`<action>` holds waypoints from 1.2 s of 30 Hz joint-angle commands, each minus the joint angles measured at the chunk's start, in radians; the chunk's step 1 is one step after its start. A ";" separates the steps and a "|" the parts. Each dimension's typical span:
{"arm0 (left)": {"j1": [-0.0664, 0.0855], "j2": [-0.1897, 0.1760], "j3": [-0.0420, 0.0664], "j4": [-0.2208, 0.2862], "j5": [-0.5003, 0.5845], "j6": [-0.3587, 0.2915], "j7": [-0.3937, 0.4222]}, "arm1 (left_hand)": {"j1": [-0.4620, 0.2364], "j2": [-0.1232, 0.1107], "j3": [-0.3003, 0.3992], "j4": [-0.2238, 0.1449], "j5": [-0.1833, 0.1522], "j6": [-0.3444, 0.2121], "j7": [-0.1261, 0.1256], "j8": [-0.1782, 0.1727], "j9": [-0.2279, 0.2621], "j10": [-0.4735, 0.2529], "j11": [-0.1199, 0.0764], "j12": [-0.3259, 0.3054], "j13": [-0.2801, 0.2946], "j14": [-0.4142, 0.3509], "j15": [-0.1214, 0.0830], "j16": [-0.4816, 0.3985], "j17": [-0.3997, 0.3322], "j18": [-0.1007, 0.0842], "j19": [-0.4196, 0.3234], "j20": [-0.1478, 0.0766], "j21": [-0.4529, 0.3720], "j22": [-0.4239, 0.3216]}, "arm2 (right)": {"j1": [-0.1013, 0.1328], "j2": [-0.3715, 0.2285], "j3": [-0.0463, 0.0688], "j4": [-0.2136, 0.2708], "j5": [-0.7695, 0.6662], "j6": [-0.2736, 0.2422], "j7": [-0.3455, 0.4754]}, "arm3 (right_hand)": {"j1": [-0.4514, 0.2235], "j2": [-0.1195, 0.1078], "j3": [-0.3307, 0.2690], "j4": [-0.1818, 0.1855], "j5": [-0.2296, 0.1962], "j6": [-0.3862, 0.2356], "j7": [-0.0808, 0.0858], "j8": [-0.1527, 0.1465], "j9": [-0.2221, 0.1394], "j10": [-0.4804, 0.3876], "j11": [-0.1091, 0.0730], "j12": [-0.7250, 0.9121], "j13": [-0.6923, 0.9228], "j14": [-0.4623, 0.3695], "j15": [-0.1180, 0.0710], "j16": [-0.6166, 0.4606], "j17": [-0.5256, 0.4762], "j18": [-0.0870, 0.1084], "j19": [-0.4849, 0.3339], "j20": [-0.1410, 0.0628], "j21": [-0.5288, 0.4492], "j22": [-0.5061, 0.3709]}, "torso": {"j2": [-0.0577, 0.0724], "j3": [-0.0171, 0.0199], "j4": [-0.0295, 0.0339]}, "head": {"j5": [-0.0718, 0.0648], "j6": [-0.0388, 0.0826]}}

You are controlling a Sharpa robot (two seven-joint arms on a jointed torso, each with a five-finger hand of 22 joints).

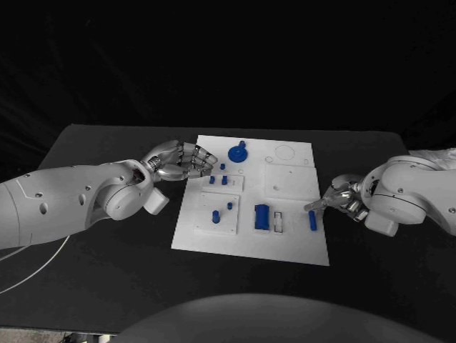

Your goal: Assemble the parts on the task board

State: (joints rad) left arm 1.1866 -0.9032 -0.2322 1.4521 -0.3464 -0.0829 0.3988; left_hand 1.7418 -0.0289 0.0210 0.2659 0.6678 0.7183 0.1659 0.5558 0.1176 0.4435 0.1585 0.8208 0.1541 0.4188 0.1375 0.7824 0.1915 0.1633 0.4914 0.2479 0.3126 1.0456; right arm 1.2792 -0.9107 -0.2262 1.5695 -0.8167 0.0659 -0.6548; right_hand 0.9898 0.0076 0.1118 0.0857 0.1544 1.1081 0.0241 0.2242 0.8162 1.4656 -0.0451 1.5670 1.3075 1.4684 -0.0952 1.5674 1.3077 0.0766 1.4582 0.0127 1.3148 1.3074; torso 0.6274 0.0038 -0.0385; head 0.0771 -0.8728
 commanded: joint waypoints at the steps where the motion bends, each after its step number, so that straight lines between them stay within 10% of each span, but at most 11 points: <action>1: 0.000 0.001 0.001 0.002 -0.003 0.020 0.003 | 0.000 0.009 0.000 0.004 0.007 0.002 0.007 0.004 0.001 0.005 0.004 -0.003 -0.001 0.002 0.006 0.005 -0.001 0.001 0.001 0.005 0.007 0.001 | -0.004 0.008 0.000 -0.010 -0.025 0.031 -0.009 | 0.001 -0.001 -0.006 -0.004 -0.005 -0.008 -0.003 0.003 0.002 0.105 -0.005 0.004 0.263 0.102 -0.007 0.003 0.263 -0.020 0.008 -0.001 0.007 0.189 | -0.001 0.0000 0.0004 | 0.002 0.000; 29: 0.000 -0.002 0.001 0.003 -0.005 0.030 -0.011 | 0.001 0.010 -0.001 0.004 0.007 0.003 0.008 0.005 0.001 0.007 0.005 -0.003 -0.002 0.003 0.007 0.006 -0.001 0.001 0.001 0.006 0.008 0.002 | -0.019 0.045 0.000 -0.021 -0.153 0.088 -0.026 | 0.036 0.022 0.001 -0.030 0.061 -0.071 0.011 -0.010 0.016 0.105 0.007 0.004 0.263 0.102 0.004 0.003 0.263 -0.021 0.008 0.008 0.009 0.190 | -0.001 -0.0002 0.0002 | 0.005 0.000; 36: 0.000 -0.002 0.001 0.003 -0.006 0.034 -0.016 | 0.002 0.011 0.000 0.004 0.008 0.004 0.008 0.005 0.002 0.009 0.006 -0.003 -0.003 0.004 0.008 0.006 -0.002 0.001 0.002 0.006 0.008 0.003 | -0.029 0.054 0.000 -0.027 -0.193 0.096 -0.028 | 0.070 0.018 0.046 -0.061 0.245 -0.080 0.016 -0.043 -0.025 0.105 0.011 0.004 0.263 0.102 0.007 0.003 0.263 -0.021 0.006 0.011 0.008 0.190 | -0.001 -0.0001 0.0003 | 0.007 0.000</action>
State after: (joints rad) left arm 1.1866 -0.9061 -0.2322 1.4529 -0.3491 -0.0695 0.3828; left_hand 1.7418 -0.0289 0.0210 0.2659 0.6718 0.7218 0.1694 0.5557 0.1184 0.4472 0.1621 0.8208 0.1524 0.4224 0.1411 0.7823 0.1904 0.1633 0.4914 0.2479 0.3174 1.0483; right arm 1.2648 -0.8584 -0.2167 1.5486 -0.9559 0.1344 -0.6659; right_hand 1.0526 0.0238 0.1529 0.0235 0.3896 1.0342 0.0378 0.1988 0.7938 1.4668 -0.0390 1.5670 1.3073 1.4683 -0.0951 1.5674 1.3075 0.0609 1.4631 0.0179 1.3224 1.3081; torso 0.6262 0.0035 -0.0380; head 0.0834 -0.8728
